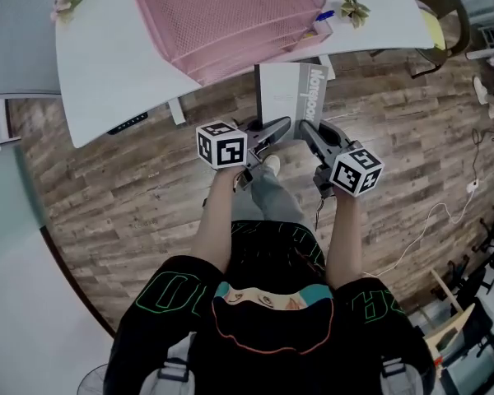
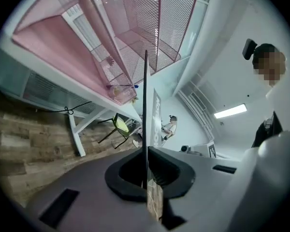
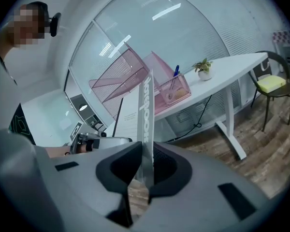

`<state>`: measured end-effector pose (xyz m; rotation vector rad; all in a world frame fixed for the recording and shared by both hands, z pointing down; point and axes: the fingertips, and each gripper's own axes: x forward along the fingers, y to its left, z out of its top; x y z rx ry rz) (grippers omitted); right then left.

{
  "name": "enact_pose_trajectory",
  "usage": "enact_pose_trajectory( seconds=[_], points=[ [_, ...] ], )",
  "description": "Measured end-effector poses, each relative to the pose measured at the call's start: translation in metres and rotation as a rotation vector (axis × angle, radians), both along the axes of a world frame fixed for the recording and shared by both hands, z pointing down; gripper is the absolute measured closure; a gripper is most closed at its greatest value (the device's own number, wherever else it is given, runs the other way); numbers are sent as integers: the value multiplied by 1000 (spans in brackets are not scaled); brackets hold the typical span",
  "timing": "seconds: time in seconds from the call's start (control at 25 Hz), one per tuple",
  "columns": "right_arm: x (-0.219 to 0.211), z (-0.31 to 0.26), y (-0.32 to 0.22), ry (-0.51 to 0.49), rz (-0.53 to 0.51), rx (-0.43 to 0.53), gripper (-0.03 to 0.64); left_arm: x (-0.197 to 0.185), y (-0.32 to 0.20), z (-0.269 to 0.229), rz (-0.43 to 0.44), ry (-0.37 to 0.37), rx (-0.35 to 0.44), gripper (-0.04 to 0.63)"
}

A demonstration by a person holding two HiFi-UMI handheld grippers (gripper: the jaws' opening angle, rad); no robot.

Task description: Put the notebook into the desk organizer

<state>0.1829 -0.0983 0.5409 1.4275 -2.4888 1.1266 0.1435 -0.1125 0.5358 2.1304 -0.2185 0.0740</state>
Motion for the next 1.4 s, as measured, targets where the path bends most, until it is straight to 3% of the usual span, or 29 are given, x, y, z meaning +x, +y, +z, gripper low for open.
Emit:
enact_pose_trajectory(
  seconds=[0.28, 0.52, 0.8, 1.04, 1.16, 1.24, 1.32, 1.4],
  points=[
    [-25, 27, 2, -23, -100, -88, 586, -26, 6, 29, -108, 4, -111, 584],
    [-55, 30, -15, -135, -154, -173, 586, -62, -11, 33, -222, 73, -178, 548],
    [-69, 23, -40, -157, -178, -205, 589, -73, -24, 27, -231, 39, -139, 439],
    [-71, 14, -78, -234, -106, -197, 603, -85, -34, 35, -180, -58, -92, 298],
    [-74, 12, -98, -256, -77, -197, 603, -89, -18, 50, -99, -80, -138, 310],
    [-79, 11, -108, -265, -72, -199, 603, -83, -2, 51, -13, -55, -165, 364],
    [-83, 11, -117, -244, -70, -197, 601, -75, 3, 45, 34, -31, -147, 422],
    [-85, 11, -124, -195, -69, -186, 593, -71, -5, 38, 23, -12, -118, 474]
  ],
)
